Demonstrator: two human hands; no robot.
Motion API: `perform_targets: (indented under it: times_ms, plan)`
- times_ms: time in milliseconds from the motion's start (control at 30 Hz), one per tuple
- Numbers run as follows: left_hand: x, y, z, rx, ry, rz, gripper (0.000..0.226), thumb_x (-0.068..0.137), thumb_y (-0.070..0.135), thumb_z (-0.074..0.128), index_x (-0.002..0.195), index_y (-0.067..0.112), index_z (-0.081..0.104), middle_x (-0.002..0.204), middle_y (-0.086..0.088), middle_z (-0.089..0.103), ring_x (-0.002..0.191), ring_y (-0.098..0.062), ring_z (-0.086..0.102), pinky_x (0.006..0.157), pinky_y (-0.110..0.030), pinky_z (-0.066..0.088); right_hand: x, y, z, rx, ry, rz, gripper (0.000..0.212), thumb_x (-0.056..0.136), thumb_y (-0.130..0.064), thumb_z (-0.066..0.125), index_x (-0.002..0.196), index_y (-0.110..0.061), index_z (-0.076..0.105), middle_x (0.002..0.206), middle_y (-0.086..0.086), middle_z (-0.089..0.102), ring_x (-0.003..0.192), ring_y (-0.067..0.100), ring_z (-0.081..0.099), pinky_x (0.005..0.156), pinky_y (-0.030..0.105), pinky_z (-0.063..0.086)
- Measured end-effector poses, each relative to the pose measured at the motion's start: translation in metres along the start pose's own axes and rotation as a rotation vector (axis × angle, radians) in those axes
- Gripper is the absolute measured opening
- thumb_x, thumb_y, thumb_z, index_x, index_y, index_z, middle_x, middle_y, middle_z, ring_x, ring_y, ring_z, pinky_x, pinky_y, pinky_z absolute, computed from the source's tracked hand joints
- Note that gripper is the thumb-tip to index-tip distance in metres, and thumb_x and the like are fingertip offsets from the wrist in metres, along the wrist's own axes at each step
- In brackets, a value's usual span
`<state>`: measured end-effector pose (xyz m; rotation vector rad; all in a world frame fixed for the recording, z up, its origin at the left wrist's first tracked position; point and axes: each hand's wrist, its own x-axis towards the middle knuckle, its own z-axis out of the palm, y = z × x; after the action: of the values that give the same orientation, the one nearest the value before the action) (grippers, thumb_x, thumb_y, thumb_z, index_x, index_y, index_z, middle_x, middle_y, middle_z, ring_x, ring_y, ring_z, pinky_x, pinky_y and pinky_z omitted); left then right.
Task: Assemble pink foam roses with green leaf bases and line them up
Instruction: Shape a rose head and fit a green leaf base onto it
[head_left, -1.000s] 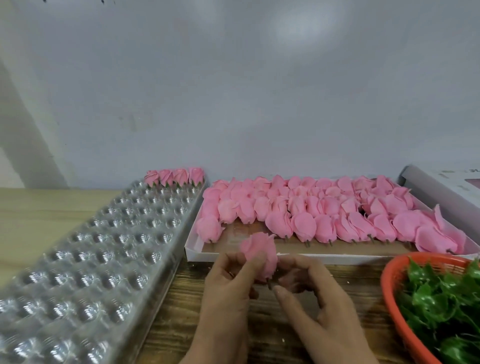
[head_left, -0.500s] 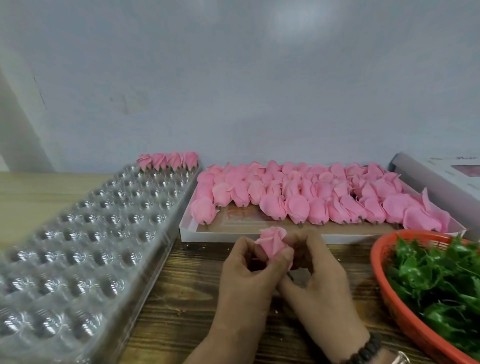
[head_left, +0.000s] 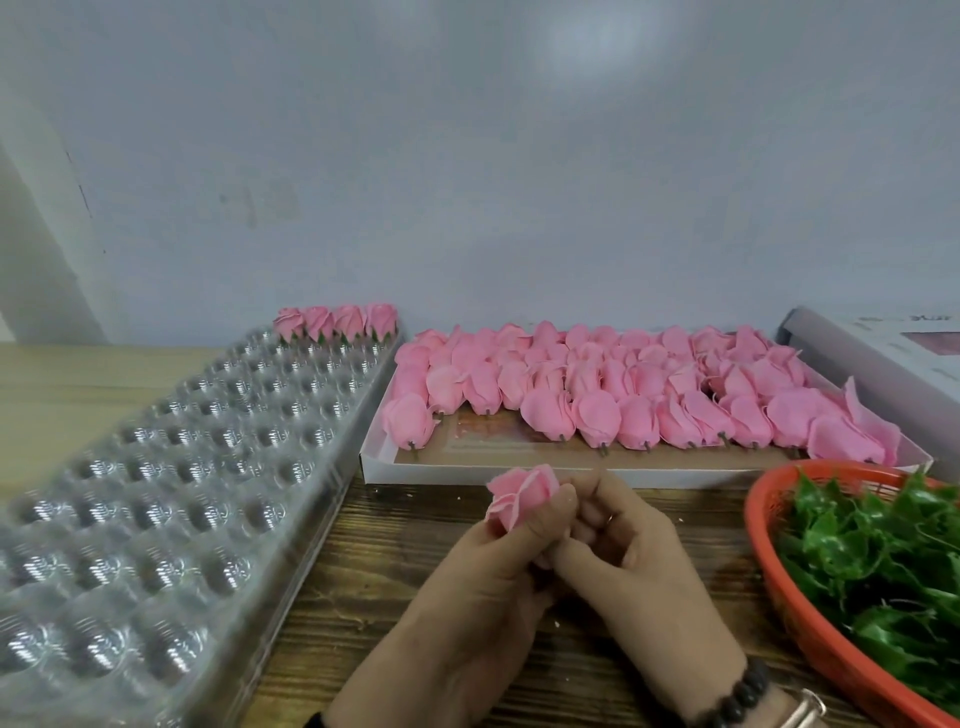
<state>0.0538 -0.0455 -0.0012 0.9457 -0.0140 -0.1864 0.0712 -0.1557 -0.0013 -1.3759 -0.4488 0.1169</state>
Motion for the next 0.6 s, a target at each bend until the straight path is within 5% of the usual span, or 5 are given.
perform_targets:
  times_ms: [100, 233, 300, 467, 600]
  plan:
    - [0.0007, 0.0026, 0.0003, 0.048, 0.101, 0.023, 0.065, 0.055, 0.03, 0.081, 0.101, -0.011, 0.061, 0.099, -0.026, 0.057, 0.094, -0.03, 0.057, 0.087, -0.035, 0.048, 0.0006, 0.0001, 0.0014, 0.08, -0.06, 0.053, 0.015, 0.079, -0.005, 0.068, 0.091, 0.002, 0.064, 0.067, 0.011, 0.062, 0.061, 0.011, 0.057, 0.056, 0.016, 0.046]
    - [0.0011, 0.0031, 0.0007, 0.021, 0.218, 0.041, 0.05, 0.051, 0.027, 0.082, 0.086, 0.0, 0.059, 0.08, -0.017, 0.047, 0.076, -0.025, 0.042, 0.062, -0.027, 0.036, 0.0003, 0.0013, 0.0031, 0.164, -0.101, 0.126, 0.031, 0.07, -0.024, 0.067, 0.091, -0.001, 0.067, 0.067, 0.011, 0.062, 0.062, 0.016, 0.056, 0.061, 0.024, 0.047]
    - [0.0011, 0.0041, 0.003, -0.016, 0.233, 0.058, 0.037, 0.052, 0.028, 0.076, 0.076, 0.001, 0.066, 0.072, -0.015, 0.051, 0.064, -0.021, 0.047, 0.052, -0.024, 0.036, -0.0004, 0.0006, 0.0044, 0.165, -0.083, 0.126, 0.032, 0.069, -0.022, 0.067, 0.091, 0.0, 0.062, 0.067, 0.009, 0.063, 0.06, 0.014, 0.057, 0.058, 0.02, 0.048]
    - [0.0022, 0.0043, 0.0025, -0.113, 0.205, 0.075, 0.03, 0.058, 0.02, 0.072, 0.079, -0.001, 0.07, 0.077, -0.021, 0.067, 0.065, -0.028, 0.066, 0.06, -0.033, 0.057, -0.0011, 0.0043, 0.0073, -0.108, -0.033, 0.088, 0.032, 0.07, 0.006, 0.072, 0.094, -0.006, 0.055, 0.076, 0.004, 0.063, 0.067, 0.013, 0.057, 0.065, 0.023, 0.049]
    - [0.0013, 0.0042, 0.0023, -0.075, 0.188, 0.045, 0.02, 0.057, 0.018, 0.082, 0.071, 0.006, 0.073, 0.078, -0.019, 0.067, 0.07, -0.029, 0.066, 0.064, -0.035, 0.057, -0.002, 0.0015, 0.0073, -0.186, -0.027, 0.071, 0.012, 0.075, -0.004, 0.07, 0.08, -0.007, 0.059, 0.065, 0.007, 0.058, 0.062, 0.015, 0.051, 0.059, 0.024, 0.043]
